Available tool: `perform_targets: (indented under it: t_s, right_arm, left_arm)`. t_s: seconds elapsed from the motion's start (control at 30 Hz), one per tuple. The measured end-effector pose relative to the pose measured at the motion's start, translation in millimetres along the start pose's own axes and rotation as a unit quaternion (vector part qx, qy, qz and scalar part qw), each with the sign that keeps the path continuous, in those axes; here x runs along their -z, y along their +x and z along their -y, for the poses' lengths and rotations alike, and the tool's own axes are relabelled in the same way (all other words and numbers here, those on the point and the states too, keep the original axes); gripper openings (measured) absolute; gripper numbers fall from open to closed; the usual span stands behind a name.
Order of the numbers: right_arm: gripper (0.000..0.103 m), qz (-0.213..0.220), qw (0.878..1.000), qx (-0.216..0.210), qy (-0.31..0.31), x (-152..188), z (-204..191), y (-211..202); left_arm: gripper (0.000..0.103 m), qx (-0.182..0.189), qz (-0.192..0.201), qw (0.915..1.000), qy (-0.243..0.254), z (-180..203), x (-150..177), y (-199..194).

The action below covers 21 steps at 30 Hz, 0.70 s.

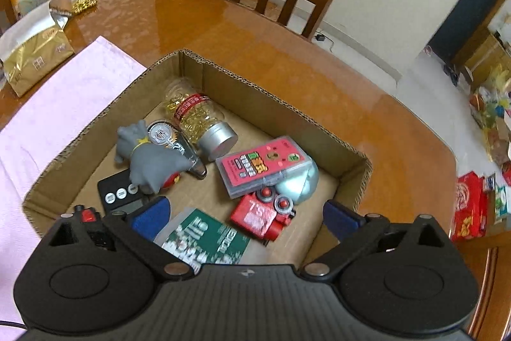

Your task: Organize rigid objects

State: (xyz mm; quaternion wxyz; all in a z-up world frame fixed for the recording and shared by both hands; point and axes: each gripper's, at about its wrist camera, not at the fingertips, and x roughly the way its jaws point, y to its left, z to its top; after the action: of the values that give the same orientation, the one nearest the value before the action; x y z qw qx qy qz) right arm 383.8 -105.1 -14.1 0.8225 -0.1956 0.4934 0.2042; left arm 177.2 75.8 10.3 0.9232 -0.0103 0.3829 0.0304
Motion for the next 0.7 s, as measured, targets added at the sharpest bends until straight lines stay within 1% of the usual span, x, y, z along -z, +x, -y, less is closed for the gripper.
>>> perform_targets:
  t_s: [0.2, 0.3, 0.37, 0.43, 0.5, 0.6, 0.7]
  right_arm:
    - [0.103, -0.016, 0.999, -0.001, 0.051, 19, -5, -33]
    - [0.103, -0.022, 0.997, 0.019, 0.077, 35, -12, -52]
    - [0.103, -0.016, 0.995, 0.033, 0.095, 48, -18, -65]
    - [0.103, -0.009, 0.992, 0.047, 0.115, 63, -23, -76]
    - [0.103, 0.0, 0.988, 0.055, 0.143, 78, -28, -87]
    - [0.103, 0.01, 0.979, 0.05, 0.198, 99, -32, -100]
    - [0.103, 0.016, 0.97, 0.051, 0.236, 117, -39, -112]
  left_arm:
    - [0.102, -0.001, -0.007, 0.9997, 0.024, 12, -8, -3]
    - [0.102, 0.002, -0.014, 0.9996, 0.026, 17, -11, -5]
    - [0.102, 0.015, -0.025, 0.9991, 0.031, 22, -13, -5]
    - [0.102, 0.013, -0.039, 0.9986, 0.033, 27, -13, -4]
    - [0.102, 0.009, -0.044, 0.9982, 0.039, 32, -12, -5]
    - [0.102, -0.002, -0.046, 0.9973, 0.057, 40, -7, -12]
    - [0.102, 0.003, -0.059, 0.9963, 0.062, 43, -4, -16]
